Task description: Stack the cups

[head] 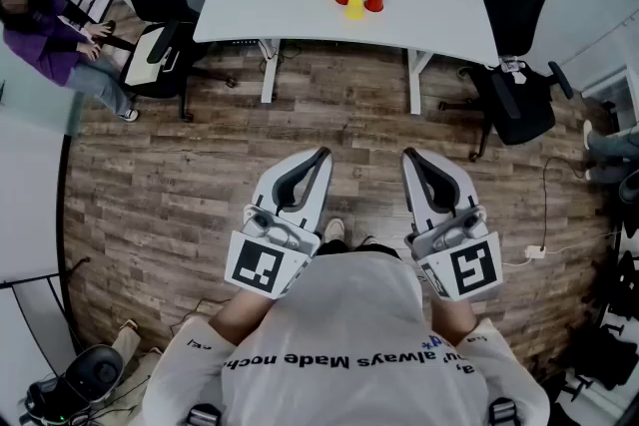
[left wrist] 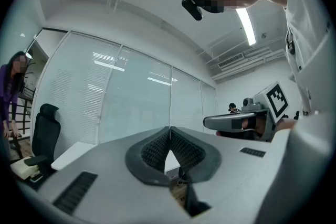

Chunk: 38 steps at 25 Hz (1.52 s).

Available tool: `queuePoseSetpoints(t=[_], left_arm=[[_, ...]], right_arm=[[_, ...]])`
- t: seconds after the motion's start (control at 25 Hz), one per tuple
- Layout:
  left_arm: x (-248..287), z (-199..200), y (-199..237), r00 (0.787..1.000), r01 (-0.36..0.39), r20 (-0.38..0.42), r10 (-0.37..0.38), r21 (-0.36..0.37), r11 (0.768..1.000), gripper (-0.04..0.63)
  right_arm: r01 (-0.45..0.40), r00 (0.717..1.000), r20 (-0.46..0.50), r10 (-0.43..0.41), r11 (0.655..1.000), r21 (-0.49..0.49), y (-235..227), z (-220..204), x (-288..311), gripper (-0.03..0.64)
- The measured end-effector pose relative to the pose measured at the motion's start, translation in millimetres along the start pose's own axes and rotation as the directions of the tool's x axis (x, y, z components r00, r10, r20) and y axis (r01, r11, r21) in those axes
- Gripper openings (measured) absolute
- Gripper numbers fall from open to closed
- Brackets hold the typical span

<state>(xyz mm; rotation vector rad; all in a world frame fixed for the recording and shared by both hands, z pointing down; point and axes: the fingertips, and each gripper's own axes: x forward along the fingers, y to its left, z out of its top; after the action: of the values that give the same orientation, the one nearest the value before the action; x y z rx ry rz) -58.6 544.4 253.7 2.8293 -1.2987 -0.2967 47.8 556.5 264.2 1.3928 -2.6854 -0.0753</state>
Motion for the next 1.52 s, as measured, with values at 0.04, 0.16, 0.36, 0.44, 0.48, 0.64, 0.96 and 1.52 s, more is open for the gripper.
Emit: queuePoseSetpoints(t=[0.04, 0.16, 0.36, 0.44, 0.48, 0.64, 0.96, 1.52], left_arm=[[1.0, -0.9, 1.5, 1.0, 0.003, 0.001, -0.003, -0.002, 1.0, 0.02], [4.0, -1.6, 5.3, 1.0, 0.013, 0.007, -0.013, -0.009, 1.0, 0.02], [15.4, -13.3, 13.2, 1.0, 0.023, -0.021, -0.023, -0.017, 1.0, 0.02], [21.2, -15.2, 16.7, 1.0, 0.02, -0.021, -0.02, -0.017, 1.0, 0.02], [23.7, -15.1, 17.9, 1.0, 0.018, -0.02, -0.019, -0.014, 1.0, 0.02], [36.7, -15.1, 24.5, 1.0, 0.014, -0.019, -0.014, -0.006, 1.0, 0.02], [98.4, -19.6, 40.7, 1.0, 0.011, -0.027, -0.011, 0.01, 1.0, 0.02], [244.8, -35.7, 62.0, 0.999, 0.016, -0.036, -0.015, 0.013, 1.0, 0.02]], right_arm=[[0.0, 1.0, 0.009, 0.0, 1.0, 0.015, 0.4, -0.1, 1.4, 0.006], [0.004, 1.0, 0.021, -0.005, 0.999, 0.044, 0.1, -1.3, 6.0, 0.008], [0.016, 1.0, 0.008, -0.016, 0.998, 0.064, -11.8, -10.7, 18.0, 0.006], [0.016, 1.0, 0.005, -0.016, 0.998, 0.066, -17.3, -13.6, 22.6, 0.007], [0.016, 1.0, 0.006, -0.017, 0.998, 0.067, -20.2, -14.4, 24.6, 0.008], [0.013, 1.0, 0.016, -0.014, 0.997, 0.07, -34.0, -15.0, 35.2, 0.006], [0.013, 0.999, 0.029, -0.015, 0.998, 0.062, -90.4, -11.9, 64.6, 0.006], [0.007, 1.0, 0.019, -0.008, 0.998, 0.069, -221.5, -16.7, 119.7, 0.006]])
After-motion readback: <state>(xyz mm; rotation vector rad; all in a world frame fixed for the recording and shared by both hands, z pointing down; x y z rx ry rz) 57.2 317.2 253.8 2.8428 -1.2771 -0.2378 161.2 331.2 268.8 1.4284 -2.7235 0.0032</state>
